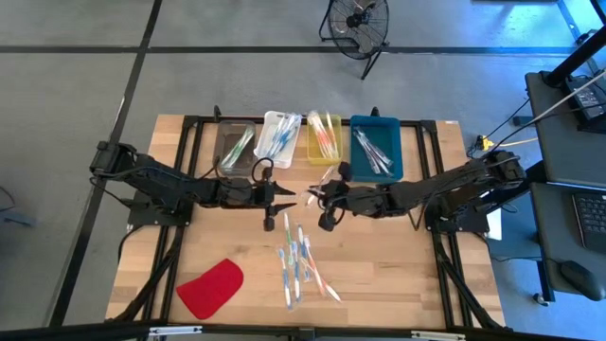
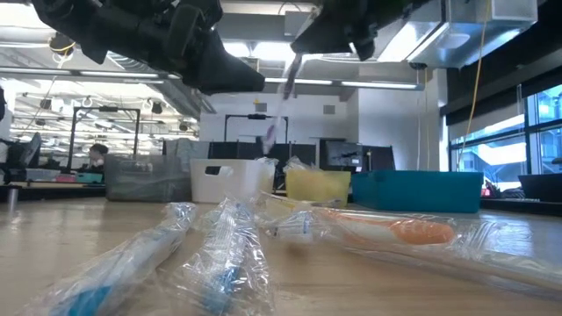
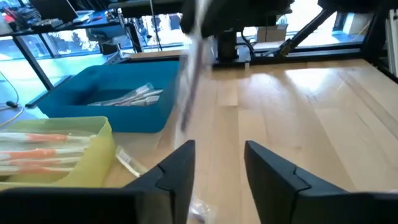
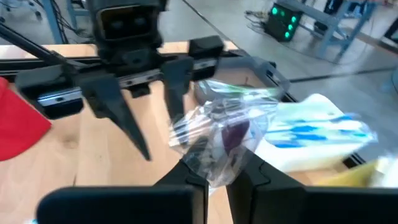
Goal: Pick & Place Toothbrushes
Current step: Put the violet toothbrush into the blue bin
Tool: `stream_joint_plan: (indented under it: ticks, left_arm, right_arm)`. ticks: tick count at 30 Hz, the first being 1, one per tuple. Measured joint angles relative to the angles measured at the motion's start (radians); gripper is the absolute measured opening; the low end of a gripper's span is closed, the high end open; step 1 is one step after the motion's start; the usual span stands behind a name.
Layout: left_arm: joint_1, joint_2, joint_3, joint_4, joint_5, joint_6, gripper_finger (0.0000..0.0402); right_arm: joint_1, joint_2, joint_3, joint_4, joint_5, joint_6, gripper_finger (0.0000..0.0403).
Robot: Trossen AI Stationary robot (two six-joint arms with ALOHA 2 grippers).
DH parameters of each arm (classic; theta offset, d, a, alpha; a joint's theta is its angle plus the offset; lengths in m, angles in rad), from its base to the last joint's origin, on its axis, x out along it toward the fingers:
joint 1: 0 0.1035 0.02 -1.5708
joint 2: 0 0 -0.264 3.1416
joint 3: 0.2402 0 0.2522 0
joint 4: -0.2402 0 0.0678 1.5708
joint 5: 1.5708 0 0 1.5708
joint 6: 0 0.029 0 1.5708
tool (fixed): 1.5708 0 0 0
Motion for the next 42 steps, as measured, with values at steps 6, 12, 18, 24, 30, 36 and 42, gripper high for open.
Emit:
stream_joint_plan:
  ticks: [6,12,18,24,30,36,42]
  left_arm:
    - [0.0,0.0,0.0,-0.017,0.0,-0.024,0.017]
    - [0.0,0.0,0.0,-0.085,0.0,-0.053,0.0176]
    - [0.0,0.0,0.0,-0.16,-0.001,-0.103,0.0167]
    - [0.0,0.0,0.0,-0.189,0.0,-0.116,0.0163]
    - [0.0,0.0,0.0,-0.189,0.0,-0.118,0.0166]
    - [-0.002,0.0,0.0,-0.189,0.017,-0.118,0.016]
    - [-0.002,0.0,0.0,-0.191,0.018,-0.122,0.0161]
  right_arm:
    - [-0.038,-0.092,0.0,-0.133,-0.002,0.083,0.0026]
    - [-0.101,-0.176,0.0,-0.241,-0.01,0.143,0.0033]
    - [-0.211,-0.264,0.001,-0.332,-0.02,0.145,0.0025]
    - [-0.367,-0.292,0.101,-0.579,-0.09,0.21,0.0032]
    - [-0.501,-0.277,0.2,-0.779,-0.157,0.224,0.0028]
    - [-0.608,-0.276,0.211,-0.905,-0.204,0.251,0.0033]
    - [-0.696,-0.276,0.211,-1.004,-0.253,0.277,0.0027]
